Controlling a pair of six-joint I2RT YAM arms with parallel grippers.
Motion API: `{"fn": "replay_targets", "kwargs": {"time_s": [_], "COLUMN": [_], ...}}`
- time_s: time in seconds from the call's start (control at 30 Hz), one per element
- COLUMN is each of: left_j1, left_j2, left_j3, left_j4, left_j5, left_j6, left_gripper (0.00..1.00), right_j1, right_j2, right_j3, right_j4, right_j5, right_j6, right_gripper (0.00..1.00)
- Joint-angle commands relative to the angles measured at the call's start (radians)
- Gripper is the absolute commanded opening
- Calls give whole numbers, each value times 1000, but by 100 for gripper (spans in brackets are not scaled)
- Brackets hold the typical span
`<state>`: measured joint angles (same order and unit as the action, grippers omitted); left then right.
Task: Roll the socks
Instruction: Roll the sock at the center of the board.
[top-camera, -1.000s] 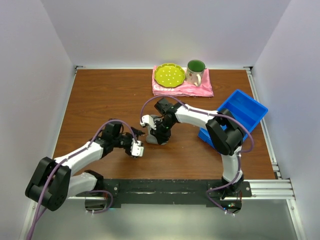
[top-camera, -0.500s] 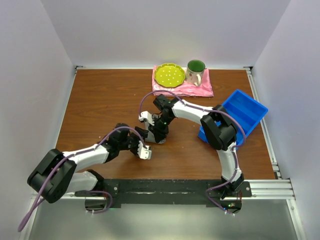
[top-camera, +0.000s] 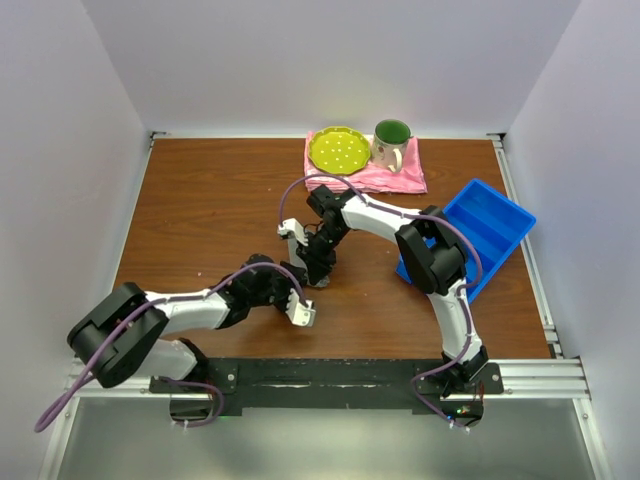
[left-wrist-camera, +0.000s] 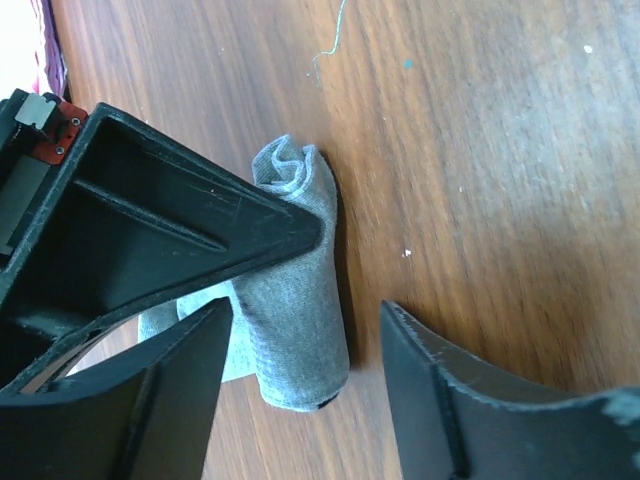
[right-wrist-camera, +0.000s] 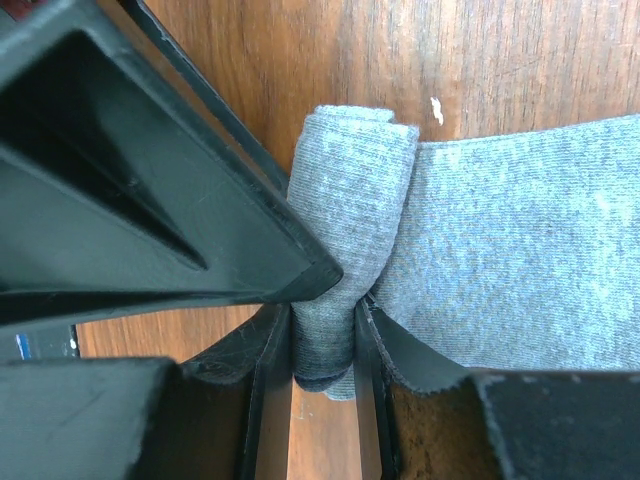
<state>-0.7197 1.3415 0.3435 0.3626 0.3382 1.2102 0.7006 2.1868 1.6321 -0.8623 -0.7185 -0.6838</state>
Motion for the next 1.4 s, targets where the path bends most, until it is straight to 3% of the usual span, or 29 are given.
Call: {"fn": "replay_targets", "kwargs": {"time_s": [0.0,0.33,0.47,0.53,0.73,0.87,0.9,1.13,1.37], "left_j1": [-15,-29,-32,-34,-34,-32,-32,-30,-14], "left_j2": [45,111,128,131,133,131,131,133,146], "left_j3": [9,48,61,64,83,94,100,118,164], "left_j4": [12,-33,-60,-73,-137,-194,-217,-270,-347], "left_j5": [-51,-79,-77,-80,-80,-58,-51,-30,13], "left_j6": [-41,-61,-64,-58,-41,-29,-21,-9,-12], "left_gripper": [58,35,8,1,0,0,0,0,0], "right_j1": [-3,-9,-10,-10,-15,-24,-27,-52,-96], "right_j2": [24,18,11,10,-1,-18,-24,-65,-137], "right_j3": [8,-2,-9,-12,-17,-18,-17,-11,-12], "right_j4": [-17,-4,8,17,34,43,45,40,49], "right_j5": [8,4,10,14,19,21,19,24,77], "right_j6": [-17,-11,-3,4,23,33,35,38,53], "right_gripper": [0,0,0,0,13,27,35,57,67]}}
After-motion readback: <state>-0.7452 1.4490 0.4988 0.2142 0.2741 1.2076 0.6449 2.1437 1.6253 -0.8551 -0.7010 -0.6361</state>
